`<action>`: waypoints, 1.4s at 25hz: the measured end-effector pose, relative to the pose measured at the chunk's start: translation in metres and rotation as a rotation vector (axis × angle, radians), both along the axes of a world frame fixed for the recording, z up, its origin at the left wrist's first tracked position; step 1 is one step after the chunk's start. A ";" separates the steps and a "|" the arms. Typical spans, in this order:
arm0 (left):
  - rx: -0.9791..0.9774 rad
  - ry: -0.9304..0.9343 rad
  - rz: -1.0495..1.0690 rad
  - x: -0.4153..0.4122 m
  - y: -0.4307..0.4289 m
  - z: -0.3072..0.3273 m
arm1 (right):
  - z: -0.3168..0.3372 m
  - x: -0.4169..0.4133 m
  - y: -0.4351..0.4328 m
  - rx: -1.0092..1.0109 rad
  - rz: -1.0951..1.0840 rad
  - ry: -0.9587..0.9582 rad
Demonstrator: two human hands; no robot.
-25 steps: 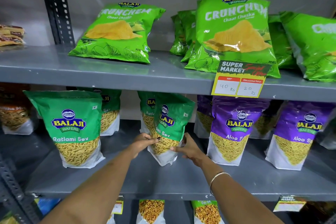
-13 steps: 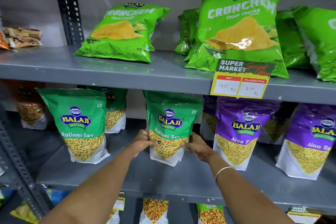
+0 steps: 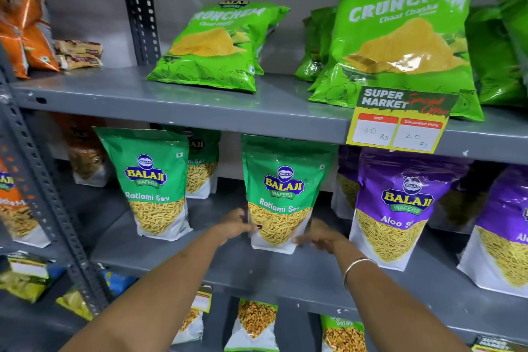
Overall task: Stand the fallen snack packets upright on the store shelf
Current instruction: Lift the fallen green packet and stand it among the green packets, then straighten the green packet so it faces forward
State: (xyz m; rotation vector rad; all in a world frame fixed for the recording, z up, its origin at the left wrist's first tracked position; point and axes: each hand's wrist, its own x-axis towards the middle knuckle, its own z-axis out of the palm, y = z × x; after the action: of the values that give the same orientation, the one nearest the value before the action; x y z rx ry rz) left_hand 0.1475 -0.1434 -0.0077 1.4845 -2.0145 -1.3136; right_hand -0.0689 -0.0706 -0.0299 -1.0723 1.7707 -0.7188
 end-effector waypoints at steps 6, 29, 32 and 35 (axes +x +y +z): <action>0.225 -0.291 0.172 0.117 -0.037 -0.002 | 0.027 0.072 -0.021 0.524 0.304 0.035; -0.104 0.012 0.001 0.266 -0.063 -0.024 | 0.017 0.316 -0.041 -0.238 -0.140 -0.122; -0.121 -0.029 0.000 0.269 -0.058 -0.023 | 0.013 0.316 -0.038 -0.246 -0.148 -0.116; -0.127 -0.048 -0.010 0.269 -0.057 -0.023 | 0.013 0.316 -0.037 -0.230 -0.148 -0.099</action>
State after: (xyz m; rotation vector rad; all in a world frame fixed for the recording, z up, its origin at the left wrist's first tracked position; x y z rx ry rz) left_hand 0.4167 -0.2007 -0.0305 1.4629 -2.0963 -1.1412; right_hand 0.2475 -0.1079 -0.0167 -1.0436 1.7243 -1.0697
